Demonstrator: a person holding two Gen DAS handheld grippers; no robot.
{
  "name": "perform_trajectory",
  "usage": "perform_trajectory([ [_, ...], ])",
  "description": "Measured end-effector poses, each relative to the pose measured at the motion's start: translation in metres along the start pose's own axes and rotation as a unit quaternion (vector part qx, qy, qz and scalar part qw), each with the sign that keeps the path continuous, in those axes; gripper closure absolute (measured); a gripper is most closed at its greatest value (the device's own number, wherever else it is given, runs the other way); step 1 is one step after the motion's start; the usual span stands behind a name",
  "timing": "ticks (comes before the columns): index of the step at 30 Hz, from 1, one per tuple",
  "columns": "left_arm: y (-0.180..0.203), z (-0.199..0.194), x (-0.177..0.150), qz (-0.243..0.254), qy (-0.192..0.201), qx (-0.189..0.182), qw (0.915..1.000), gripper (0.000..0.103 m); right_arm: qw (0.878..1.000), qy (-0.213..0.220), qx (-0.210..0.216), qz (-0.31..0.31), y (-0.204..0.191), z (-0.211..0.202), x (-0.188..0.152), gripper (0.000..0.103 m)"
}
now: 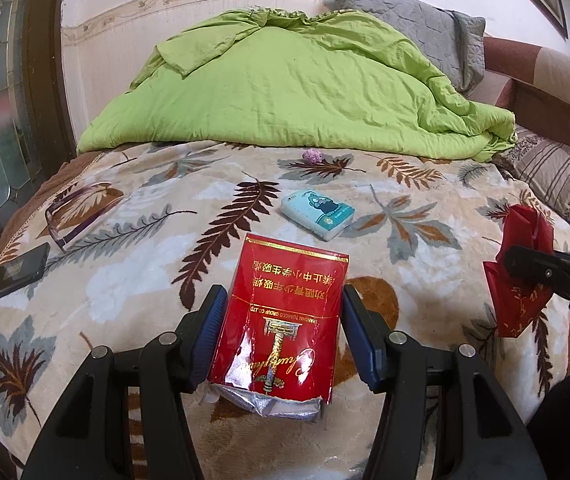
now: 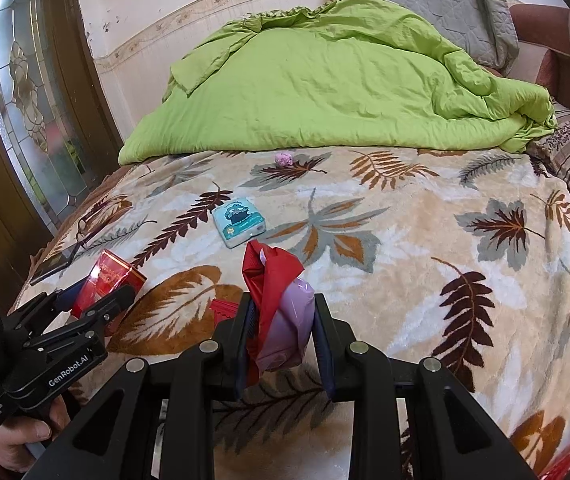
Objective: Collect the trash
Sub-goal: 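Carry both items over the red basket and open both grippers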
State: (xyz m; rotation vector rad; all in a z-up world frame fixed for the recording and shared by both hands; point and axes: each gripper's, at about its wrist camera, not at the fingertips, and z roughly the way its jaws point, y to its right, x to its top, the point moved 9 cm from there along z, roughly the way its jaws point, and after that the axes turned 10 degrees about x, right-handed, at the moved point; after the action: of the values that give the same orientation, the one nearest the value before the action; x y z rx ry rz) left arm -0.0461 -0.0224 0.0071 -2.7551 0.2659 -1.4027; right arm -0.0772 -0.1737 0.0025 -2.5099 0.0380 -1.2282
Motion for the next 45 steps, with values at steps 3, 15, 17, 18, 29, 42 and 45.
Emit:
perform_trajectory([
  [3, 0.002, -0.003, 0.001, 0.001, 0.002, -0.006, 1.0000, 0.047, 1.000, 0.003, 0.001, 0.004, 0.001, -0.004, 0.000, 0.073],
  [15, 0.093, -0.068, 0.016, 0.055, 0.018, -0.153, 0.9866, 0.047, 0.996, 0.033, -0.016, 0.083, 0.044, -0.095, -0.023, 0.073],
  [17, 0.120, -0.084, 0.021, 0.067, 0.022, -0.188, 0.9796, 0.047, 0.992, 0.049, -0.044, 0.110, 0.072, -0.134, -0.031, 0.073],
  [18, 0.138, -0.095, 0.023, 0.079, 0.020, -0.215, 0.9733, 0.047, 0.990, 0.053, -0.053, 0.118, 0.079, -0.145, -0.034, 0.073],
  [29, 0.333, -0.196, -0.015, 0.175, -0.064, -0.437, 0.8797, 0.047, 0.946, 0.109, -0.204, 0.226, 0.183, -0.329, -0.112, 0.073],
  [42, 0.377, -0.193, -0.052, 0.208, -0.127, -0.452, 0.8581, 0.033, 0.922, 0.121, -0.227, 0.289, 0.221, -0.361, -0.157, 0.033],
  [45, 0.356, -0.177, -0.039, 0.188, -0.120, -0.433, 0.8733, 0.033, 0.929, 0.127, -0.214, 0.274, 0.216, -0.354, -0.143, 0.033],
])
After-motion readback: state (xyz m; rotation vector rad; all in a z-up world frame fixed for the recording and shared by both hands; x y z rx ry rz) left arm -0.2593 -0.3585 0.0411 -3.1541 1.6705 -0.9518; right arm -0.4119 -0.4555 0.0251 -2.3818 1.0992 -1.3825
